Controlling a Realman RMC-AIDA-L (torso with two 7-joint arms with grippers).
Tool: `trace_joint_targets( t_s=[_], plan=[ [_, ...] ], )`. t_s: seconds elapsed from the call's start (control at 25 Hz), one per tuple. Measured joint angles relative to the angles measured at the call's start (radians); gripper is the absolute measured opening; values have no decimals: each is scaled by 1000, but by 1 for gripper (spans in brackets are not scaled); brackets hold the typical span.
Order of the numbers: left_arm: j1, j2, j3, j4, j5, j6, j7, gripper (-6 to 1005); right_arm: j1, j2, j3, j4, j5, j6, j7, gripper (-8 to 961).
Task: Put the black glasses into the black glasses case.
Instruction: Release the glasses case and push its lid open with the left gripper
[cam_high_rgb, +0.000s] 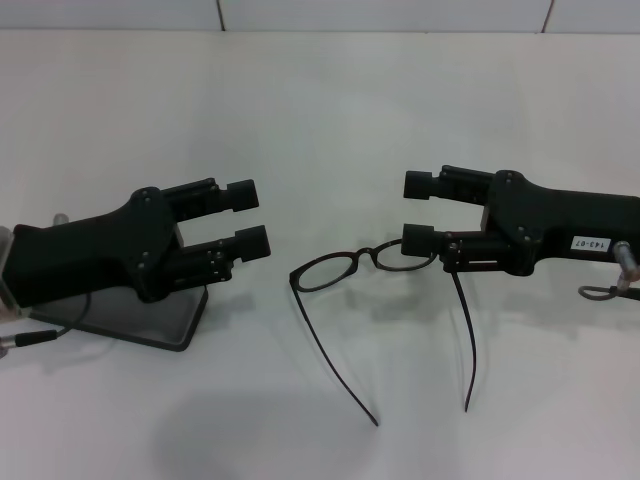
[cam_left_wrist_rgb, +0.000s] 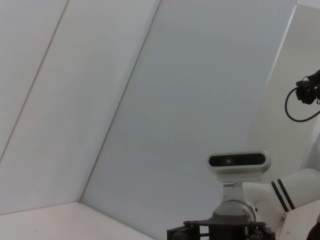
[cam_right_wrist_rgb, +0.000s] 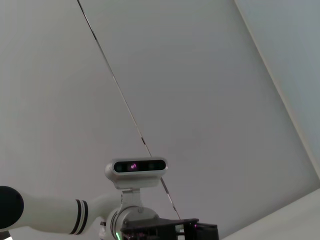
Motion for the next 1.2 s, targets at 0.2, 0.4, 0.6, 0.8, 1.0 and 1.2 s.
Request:
trace_joint_targets(
  t_s=[0.2, 0.4, 0.6, 0.8, 1.0, 1.2],
  plan=[
    [2, 0, 0, -1, 0, 0, 0, 693, 0, 0, 0, 0, 0, 0, 0, 869],
    [2, 0, 0, -1, -3, 0, 0, 690, 0, 0, 0, 0, 0, 7, -1, 869],
    [-5, 0, -34, 35, -4, -1, -46, 687, 0, 1, 2, 1, 0, 18, -5, 868],
    [-6, 9, -68, 428, 65, -33, -409, 683, -16, -2, 8, 8, 0, 33, -8, 868],
    [7, -35, -30, 935, 353, -111, -567, 680, -57, -3, 25, 11, 3, 46, -9, 869],
    [7, -51, 127, 1256, 596, -64, -588, 677, -118, 5, 90, 11, 1, 46, -11, 869]
  ],
)
